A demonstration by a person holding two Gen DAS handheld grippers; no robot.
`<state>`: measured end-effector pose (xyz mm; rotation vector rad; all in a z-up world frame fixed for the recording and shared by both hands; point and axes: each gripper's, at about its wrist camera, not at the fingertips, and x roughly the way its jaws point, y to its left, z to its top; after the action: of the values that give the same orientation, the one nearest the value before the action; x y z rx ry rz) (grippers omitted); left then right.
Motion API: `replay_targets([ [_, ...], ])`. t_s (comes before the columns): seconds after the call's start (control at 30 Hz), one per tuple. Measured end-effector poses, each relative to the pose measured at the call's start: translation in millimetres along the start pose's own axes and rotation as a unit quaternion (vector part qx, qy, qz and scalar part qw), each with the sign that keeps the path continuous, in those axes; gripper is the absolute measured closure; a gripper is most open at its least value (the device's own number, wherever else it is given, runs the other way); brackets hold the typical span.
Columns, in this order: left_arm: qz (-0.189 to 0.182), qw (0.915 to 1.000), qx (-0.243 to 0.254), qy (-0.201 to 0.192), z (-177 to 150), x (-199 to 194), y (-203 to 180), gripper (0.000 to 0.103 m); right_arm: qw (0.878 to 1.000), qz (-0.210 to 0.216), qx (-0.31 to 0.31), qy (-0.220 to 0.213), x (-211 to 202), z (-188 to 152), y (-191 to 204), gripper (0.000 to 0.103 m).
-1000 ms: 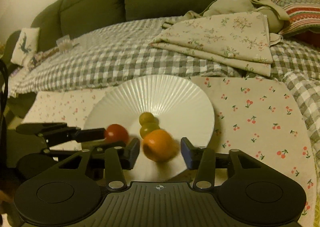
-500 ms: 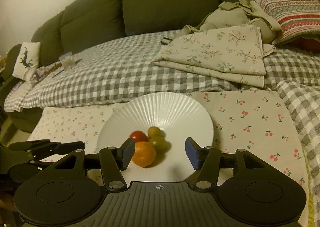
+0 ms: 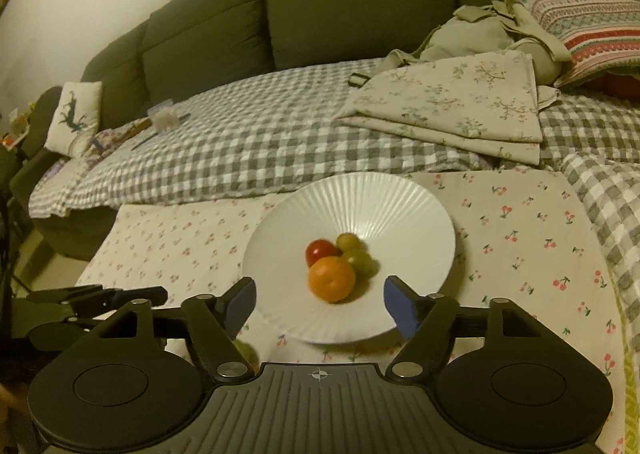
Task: Organize fruits
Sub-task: 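Grasp the green lime with left gripper while right gripper moves to a mandarin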
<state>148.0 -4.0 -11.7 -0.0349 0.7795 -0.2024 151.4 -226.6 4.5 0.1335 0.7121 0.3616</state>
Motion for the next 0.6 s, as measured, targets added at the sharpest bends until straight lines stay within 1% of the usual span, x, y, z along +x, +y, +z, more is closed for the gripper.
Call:
replay_targets([
  [0.13,0.017,0.9998,-0.003,0.004,-5.9,-7.2,3.1,0.038,1.0,0.004,-0.004,0.004,-4.9,-7.6,6.8,0.028],
  [0.3,0.029,0.9995,-0.013,0.003,-11.2,-18.5,5.4,0.033,1.0,0.007,-0.003,0.0,-15.5,-16.4,13.6,0.021],
  [0.47,0.048,0.9987,-0.017,-0.003,-16.7,-29.7,4.6,0.02,1.0,0.005,-0.001,-0.004,-25.1,-24.7,18.5,0.015],
  [0.6,0.062,0.9977,-0.026,-0.011,-22.1,-37.8,7.0,0.012,1.0,0.007,0.005,0.0,-29.6,-31.0,20.3,0.013],
])
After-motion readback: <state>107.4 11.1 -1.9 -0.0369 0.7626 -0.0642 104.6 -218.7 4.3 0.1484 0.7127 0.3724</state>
